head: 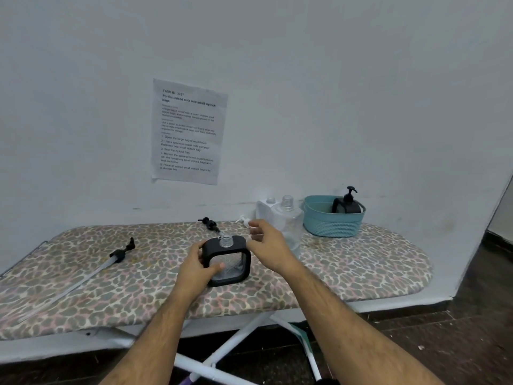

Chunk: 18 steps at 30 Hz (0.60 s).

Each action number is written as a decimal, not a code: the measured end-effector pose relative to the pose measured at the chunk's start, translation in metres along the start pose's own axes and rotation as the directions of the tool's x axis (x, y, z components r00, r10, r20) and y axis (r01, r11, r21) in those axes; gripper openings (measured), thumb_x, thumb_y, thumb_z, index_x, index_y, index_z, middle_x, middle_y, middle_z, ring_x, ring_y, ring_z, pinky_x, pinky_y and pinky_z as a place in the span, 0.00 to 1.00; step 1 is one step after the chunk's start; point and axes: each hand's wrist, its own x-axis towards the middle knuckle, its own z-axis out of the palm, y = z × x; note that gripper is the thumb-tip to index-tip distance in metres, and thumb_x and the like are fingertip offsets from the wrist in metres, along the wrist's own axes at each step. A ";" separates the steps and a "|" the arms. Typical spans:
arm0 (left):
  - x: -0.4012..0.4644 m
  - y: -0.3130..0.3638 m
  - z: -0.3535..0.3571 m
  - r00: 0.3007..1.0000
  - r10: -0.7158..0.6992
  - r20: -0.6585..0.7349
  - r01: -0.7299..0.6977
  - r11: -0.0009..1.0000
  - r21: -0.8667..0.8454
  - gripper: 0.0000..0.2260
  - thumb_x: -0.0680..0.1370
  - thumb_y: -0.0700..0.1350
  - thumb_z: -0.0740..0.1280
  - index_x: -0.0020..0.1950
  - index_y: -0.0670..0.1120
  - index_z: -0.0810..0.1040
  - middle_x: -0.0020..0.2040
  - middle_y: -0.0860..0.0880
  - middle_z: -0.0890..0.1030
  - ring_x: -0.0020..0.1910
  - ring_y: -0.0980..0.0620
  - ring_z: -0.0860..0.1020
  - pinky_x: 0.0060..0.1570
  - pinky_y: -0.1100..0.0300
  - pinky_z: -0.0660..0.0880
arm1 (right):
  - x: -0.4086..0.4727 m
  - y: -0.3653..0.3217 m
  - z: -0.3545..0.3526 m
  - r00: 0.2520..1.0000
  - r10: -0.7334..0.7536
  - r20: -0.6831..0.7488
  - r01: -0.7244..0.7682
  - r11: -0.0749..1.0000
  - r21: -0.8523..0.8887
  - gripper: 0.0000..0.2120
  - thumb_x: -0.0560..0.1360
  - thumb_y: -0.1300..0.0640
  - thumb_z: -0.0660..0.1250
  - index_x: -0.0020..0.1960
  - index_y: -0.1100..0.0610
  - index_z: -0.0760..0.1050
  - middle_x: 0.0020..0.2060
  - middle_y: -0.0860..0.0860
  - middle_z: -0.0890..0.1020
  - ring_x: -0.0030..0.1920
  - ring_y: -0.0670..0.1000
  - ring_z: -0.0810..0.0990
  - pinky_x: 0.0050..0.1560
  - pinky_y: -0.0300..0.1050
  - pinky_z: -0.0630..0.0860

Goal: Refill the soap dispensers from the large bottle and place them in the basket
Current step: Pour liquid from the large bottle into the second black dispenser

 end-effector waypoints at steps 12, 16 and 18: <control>0.003 0.003 0.015 0.994 -0.013 -0.111 0.017 0.999 0.040 0.27 0.73 0.42 0.75 0.68 0.46 0.67 0.58 0.50 0.76 0.52 0.49 0.79 0.50 0.50 0.79 | -0.014 0.001 -0.046 0.735 -0.129 -0.666 0.211 0.977 0.043 0.09 0.74 0.53 0.72 0.44 0.54 0.72 0.32 0.47 0.72 0.32 0.43 0.69 0.34 0.39 0.68; 0.004 0.006 0.017 0.993 -0.022 -0.112 0.030 0.998 0.063 0.25 0.73 0.42 0.75 0.66 0.46 0.67 0.54 0.51 0.75 0.51 0.48 0.78 0.49 0.52 0.78 | -0.009 0.025 -0.056 0.772 0.058 -0.633 -0.021 0.998 0.066 0.31 0.67 0.41 0.77 0.61 0.53 0.66 0.51 0.49 0.73 0.49 0.48 0.74 0.49 0.44 0.73; 0.004 0.006 0.016 0.994 -0.028 -0.103 0.035 0.997 0.067 0.25 0.73 0.42 0.75 0.65 0.46 0.67 0.54 0.51 0.75 0.51 0.48 0.78 0.49 0.52 0.78 | -0.005 0.039 -0.056 0.828 0.103 -0.551 -0.102 0.994 0.034 0.43 0.64 0.40 0.78 0.70 0.54 0.62 0.62 0.51 0.71 0.60 0.51 0.73 0.61 0.51 0.74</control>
